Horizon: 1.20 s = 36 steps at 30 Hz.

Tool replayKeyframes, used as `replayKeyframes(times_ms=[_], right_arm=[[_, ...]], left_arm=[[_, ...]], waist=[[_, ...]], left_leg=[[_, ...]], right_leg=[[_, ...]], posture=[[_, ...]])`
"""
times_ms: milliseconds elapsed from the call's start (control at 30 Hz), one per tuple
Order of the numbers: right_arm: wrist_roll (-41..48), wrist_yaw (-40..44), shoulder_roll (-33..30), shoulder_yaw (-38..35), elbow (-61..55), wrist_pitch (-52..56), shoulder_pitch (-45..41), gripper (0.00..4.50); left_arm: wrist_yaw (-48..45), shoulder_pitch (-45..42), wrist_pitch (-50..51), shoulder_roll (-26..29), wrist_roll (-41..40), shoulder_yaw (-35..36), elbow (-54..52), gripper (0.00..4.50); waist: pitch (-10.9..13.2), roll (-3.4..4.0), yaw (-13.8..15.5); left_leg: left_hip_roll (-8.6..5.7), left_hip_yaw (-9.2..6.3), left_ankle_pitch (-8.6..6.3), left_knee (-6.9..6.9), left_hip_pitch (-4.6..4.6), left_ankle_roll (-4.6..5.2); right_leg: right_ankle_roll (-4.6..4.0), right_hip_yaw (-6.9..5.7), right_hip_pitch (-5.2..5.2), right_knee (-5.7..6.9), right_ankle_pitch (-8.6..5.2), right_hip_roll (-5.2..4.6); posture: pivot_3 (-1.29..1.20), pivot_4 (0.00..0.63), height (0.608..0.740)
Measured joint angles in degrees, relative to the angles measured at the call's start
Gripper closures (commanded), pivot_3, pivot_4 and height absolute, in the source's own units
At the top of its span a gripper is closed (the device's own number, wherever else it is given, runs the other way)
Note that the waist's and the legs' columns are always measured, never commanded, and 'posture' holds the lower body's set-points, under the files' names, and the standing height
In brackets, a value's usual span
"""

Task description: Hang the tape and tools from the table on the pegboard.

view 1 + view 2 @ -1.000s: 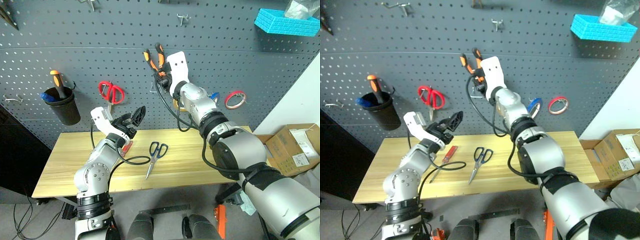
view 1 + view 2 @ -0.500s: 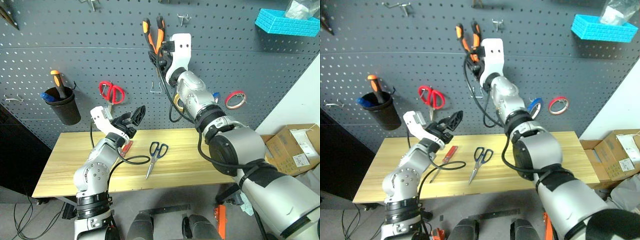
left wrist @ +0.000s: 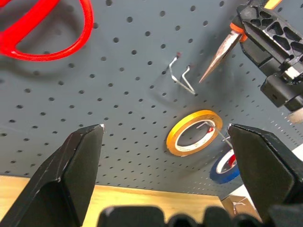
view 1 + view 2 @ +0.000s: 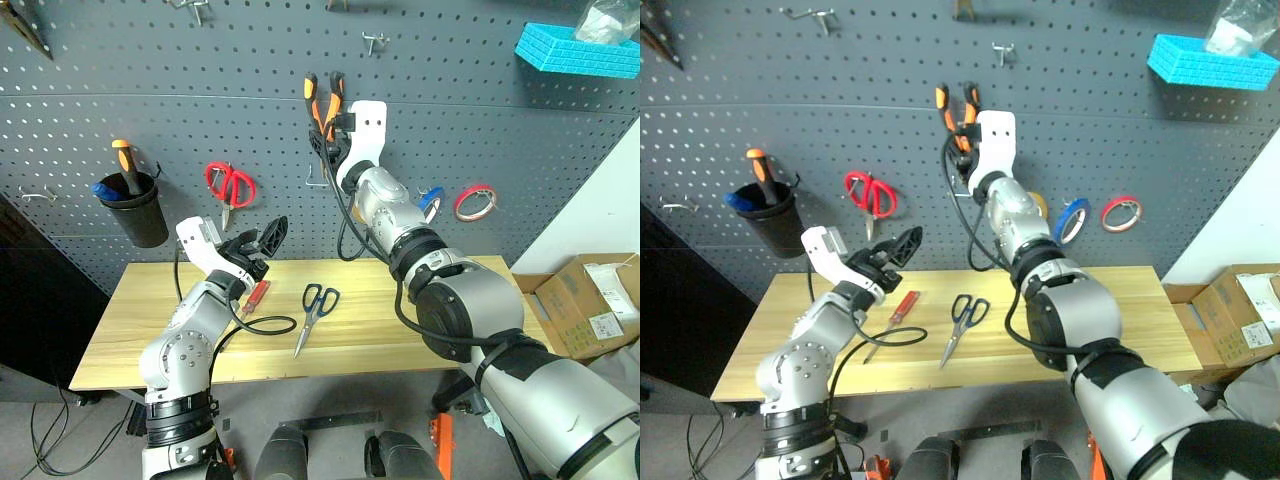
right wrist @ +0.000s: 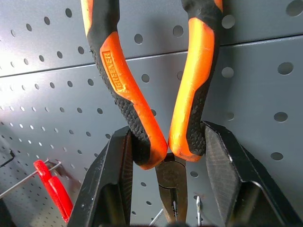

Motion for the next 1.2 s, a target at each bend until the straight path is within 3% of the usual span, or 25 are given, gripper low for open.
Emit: replayKeyframes(times_ms=[333, 767, 1200], right_arm=[[-0.43, -0.71, -0.03, -0.06, 0.02, -0.41, -0.01, 2.74], [-1.26, -2.29, -0.25, -0.01, 0.19, -2.22, 0.32, 2.74], [-6.15, -4.34, 0.43, 3.45, -0.39, -4.04, 8.49, 2.74]], left_arm=[[2.75, 1.36, 1.47, 0.10, -5.26, 1.82, -7.15, 0.00], [6.86, -3.96, 4.71, 7.87, -10.16, 4.62, -9.34, 0.00], [9.23, -2.63, 6.75, 9.21, -13.24, 3.86, -12.15, 0.00]], waist=[[0.14, 0.20, 0.37], [0.54, 0.42, 2.41], [1.01, 0.63, 4.79]], left_leg=[[0.00, -0.06, 0.00, -0.01, -0.01, 0.00], [0.01, -0.09, -0.01, -0.09, -0.01, 0.01], [0.01, -0.08, -0.02, -0.16, -0.03, 0.01]], right_leg=[[0.03, -0.03, 0.02, -0.03, -0.08, 0.00], [-0.13, -0.06, 0.01, -0.08, -0.40, 0.01], [-0.32, -0.07, 0.00, -0.13, -0.53, 0.00]], posture=[[0.38, 0.089, 0.740], [0.46, 0.118, 0.740], [0.43, 0.118, 0.740]])
